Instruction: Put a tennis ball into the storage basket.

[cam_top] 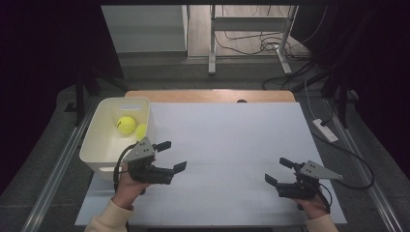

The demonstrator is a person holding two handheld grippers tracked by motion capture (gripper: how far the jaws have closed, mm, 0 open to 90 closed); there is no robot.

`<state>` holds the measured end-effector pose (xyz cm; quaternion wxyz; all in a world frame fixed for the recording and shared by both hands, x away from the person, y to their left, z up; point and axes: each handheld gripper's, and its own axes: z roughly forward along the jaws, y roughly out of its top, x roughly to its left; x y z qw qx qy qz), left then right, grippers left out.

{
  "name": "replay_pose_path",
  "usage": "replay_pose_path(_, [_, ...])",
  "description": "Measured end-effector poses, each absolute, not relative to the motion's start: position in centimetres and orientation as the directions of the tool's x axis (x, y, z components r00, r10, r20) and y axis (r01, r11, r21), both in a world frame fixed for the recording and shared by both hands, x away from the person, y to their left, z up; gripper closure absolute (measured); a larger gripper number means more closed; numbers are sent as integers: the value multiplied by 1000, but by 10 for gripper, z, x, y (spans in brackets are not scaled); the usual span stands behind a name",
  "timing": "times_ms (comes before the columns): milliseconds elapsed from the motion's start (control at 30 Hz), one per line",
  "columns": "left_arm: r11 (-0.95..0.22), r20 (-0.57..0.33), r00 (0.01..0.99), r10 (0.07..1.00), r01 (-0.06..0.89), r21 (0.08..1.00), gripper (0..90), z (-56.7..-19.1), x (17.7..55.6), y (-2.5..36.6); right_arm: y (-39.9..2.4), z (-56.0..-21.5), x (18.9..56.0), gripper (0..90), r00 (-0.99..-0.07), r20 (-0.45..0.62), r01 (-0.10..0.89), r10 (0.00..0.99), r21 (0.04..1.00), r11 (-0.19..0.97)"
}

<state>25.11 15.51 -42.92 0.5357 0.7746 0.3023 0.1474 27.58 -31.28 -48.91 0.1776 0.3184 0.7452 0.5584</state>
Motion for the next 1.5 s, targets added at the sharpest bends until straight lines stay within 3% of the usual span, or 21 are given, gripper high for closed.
replay_pose_path(833, [-283,-79,751,656,342,896,132,-493,229,167,-310,-491,274,117,-739,86,277,668,943,184])
replay_pose_path(1500, [-274,-87,713,696,375,886,130,-511,222,178,-307,-499,274,117,-754,46,279,655,926,256])
